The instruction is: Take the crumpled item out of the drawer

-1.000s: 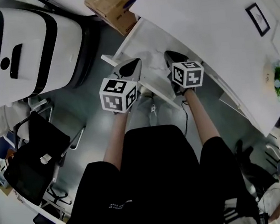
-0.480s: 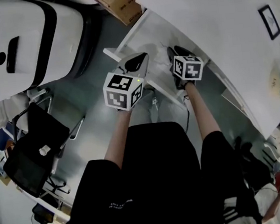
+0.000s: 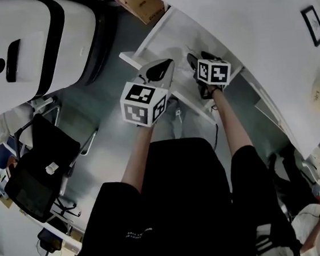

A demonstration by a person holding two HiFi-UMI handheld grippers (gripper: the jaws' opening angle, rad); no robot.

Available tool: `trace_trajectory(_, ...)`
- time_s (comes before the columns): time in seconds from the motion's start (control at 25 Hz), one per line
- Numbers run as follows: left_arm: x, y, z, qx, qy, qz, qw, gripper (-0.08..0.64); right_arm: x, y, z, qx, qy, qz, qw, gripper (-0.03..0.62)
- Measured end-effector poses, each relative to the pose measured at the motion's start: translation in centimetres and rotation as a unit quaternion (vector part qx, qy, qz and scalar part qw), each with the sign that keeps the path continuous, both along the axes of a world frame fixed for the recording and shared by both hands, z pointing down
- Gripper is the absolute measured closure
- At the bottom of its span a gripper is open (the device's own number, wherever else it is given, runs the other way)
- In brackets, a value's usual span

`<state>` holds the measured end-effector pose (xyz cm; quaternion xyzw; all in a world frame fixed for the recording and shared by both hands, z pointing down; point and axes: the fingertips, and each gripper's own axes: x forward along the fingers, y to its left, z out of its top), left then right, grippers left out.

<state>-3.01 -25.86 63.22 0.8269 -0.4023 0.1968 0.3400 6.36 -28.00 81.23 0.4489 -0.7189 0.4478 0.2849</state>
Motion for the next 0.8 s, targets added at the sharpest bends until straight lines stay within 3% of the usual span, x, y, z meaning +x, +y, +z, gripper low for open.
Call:
trace_trajectory(0.24, -0.3, 0.0, 0.1, 0.000, -0.001, -0.002, 1.0000, 0.562, -0.2, 1.1, 1.4, -0.032, 0.006, -0.012, 0.999, 0.364)
trace_trajectory(0.48, -0.6, 0.0, 0.2, -0.001, -0.002, -0.007, 1.0000, 0.563, -1.0, 1.4, 1.2, -0.035, 0.008, -0.052, 0.998, 0.499)
trace_trajectory(0.8, -0.4, 0.3, -0.5, 0.003, 0.001, -0.010, 0.9999, 0.563, -1.4, 2.2, 0.3, -0.047, 0.004, -0.073, 0.996, 0.533)
